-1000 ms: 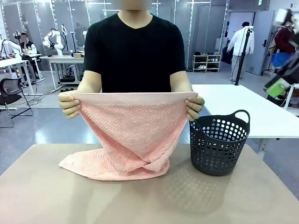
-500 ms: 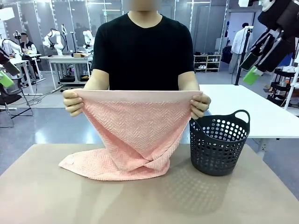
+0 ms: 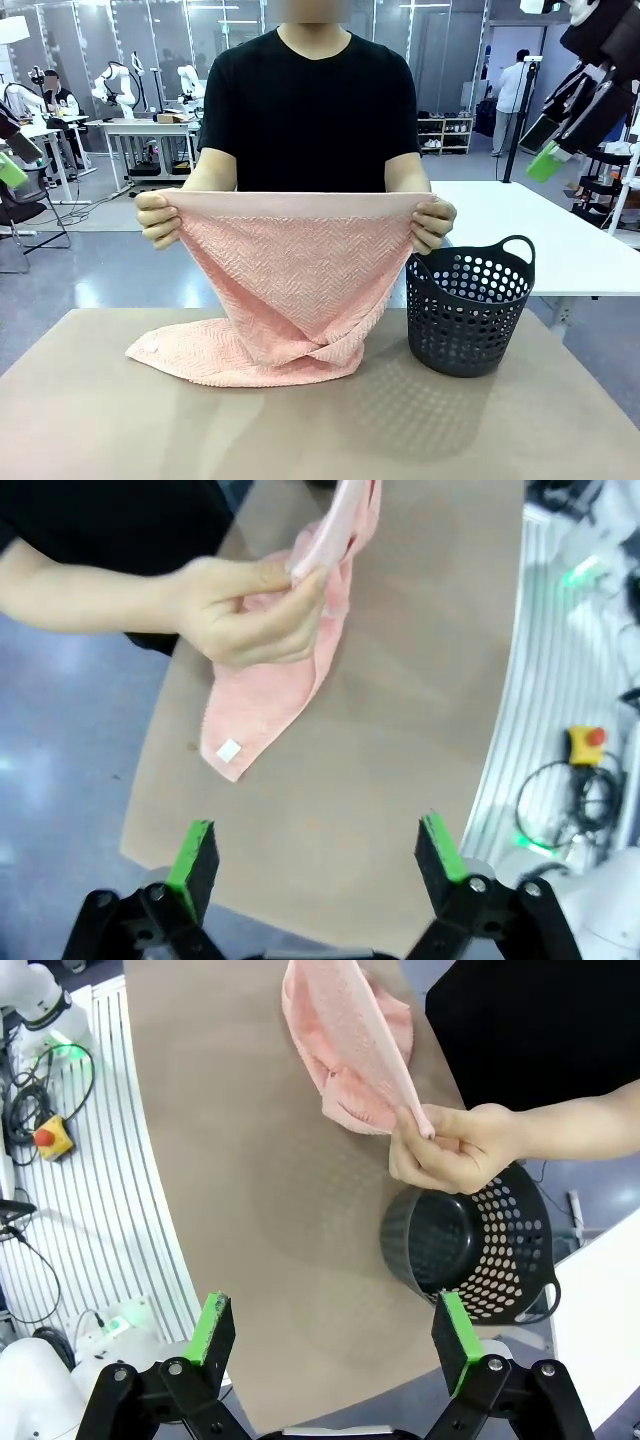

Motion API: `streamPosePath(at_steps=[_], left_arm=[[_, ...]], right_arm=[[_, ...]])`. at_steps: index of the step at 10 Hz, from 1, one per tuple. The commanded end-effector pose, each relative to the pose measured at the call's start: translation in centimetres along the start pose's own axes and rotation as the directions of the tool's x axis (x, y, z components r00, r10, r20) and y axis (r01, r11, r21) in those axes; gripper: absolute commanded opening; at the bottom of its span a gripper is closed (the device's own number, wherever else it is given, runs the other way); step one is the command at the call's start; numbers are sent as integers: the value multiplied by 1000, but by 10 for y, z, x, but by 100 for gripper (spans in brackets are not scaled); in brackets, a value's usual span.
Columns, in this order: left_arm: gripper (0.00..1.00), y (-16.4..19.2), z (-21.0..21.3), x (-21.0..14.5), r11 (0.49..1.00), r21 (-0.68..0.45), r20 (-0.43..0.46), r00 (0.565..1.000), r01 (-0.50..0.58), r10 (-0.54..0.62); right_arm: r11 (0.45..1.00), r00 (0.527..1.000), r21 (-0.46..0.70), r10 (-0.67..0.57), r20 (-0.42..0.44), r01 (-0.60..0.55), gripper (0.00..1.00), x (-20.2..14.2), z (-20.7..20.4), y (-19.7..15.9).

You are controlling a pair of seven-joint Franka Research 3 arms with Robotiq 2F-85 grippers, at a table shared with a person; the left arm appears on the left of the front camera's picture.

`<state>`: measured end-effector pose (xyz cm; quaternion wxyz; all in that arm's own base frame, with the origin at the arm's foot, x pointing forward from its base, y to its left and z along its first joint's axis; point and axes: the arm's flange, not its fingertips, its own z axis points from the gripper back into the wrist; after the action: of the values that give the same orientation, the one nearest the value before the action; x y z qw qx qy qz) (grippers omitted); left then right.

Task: Fold the towel.
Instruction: Grab the top end of the 100 cm Hotel Towel extended by the human.

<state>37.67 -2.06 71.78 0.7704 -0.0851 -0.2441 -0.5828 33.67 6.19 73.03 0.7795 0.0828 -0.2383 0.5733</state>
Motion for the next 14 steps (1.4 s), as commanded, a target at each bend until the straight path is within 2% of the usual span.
streamPosePath(at_steps=[1,4,6,7,10,14], left_arm=[[100,-8,3,56,986,42,-129,980,161,-154],[100,-8,-9,144,947,40,-220,928,318,-302],[100,-16,-36,183,930,4,-247,901,369,-356],[100,-19,-49,196,934,-16,-235,907,356,-349],[100,-28,-82,205,954,-45,-215,930,295,-298],[100,-31,-127,199,960,-102,-229,932,262,-279]], right_arm=[[996,995,-5,85,-52,-85,100,30,-4,2],[972,964,-49,221,-150,-230,100,88,-12,13],[946,931,-73,293,-218,-315,100,121,-26,17],[934,918,-80,322,-232,-348,100,135,-34,17],[914,896,-73,374,-239,-400,100,162,-58,9],[920,888,4,380,-258,-392,100,171,-112,-12]])
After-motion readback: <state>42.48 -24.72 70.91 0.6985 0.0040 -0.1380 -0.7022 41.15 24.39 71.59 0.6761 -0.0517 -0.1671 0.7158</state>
